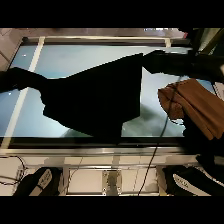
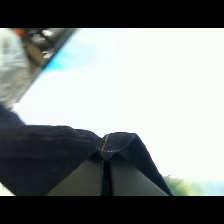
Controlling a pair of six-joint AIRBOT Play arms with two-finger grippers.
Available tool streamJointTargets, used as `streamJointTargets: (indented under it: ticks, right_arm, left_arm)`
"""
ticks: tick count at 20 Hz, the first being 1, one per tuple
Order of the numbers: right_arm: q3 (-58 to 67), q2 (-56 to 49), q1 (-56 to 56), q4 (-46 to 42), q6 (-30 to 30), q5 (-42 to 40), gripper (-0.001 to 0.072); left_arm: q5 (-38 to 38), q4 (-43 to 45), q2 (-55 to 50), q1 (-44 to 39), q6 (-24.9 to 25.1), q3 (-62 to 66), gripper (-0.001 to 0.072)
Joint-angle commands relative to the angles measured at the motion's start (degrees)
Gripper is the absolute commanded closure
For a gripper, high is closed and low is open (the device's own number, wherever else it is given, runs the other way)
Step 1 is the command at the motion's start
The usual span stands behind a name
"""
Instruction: Fold the clothes and pants, and hang the long-sleeved shirts on hangers.
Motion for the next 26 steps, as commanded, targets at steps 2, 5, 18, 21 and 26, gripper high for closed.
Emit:
streamJointTargets:
  ticks: [2, 5, 18, 21, 26]
  right_arm:
    - [0.85, -18.14, -0.61, 5.81, -7.50, -12.79, 0.0708]
    - [0.85, -28.39, -0.63, 6.80, -7.96, -23.21, 0.0707]
    - [13.03, -27.93, -11.98, -3.61, -3.39, 2.62, 0.0273]
    - [10.38, -20.87, -17.16, -8.48, -2.12, 17.99, 0.0273]
    - [-29.29, -0.52, -15.39, 0.22, -2.03, 5.05, 0.0255]
  left_arm:
    - [10.12, 2.23, -20.02, -7.54, 2.34, 0.68, 0.0681]
    - [25.29, 1.86, -31.39, -8.35, 2.32, 0.72, 0.0681]
    - [14.75, 10.45, -25.46, 3.74, 8.24, 0.70, 0.0015]
    - [6.16, 14.53, -20.63, 8.92, 7.74, -5.40, 0.0017]
    - [22.34, 9.01, -14.69, 7.21, 8.94, -28.44, 0.0017]
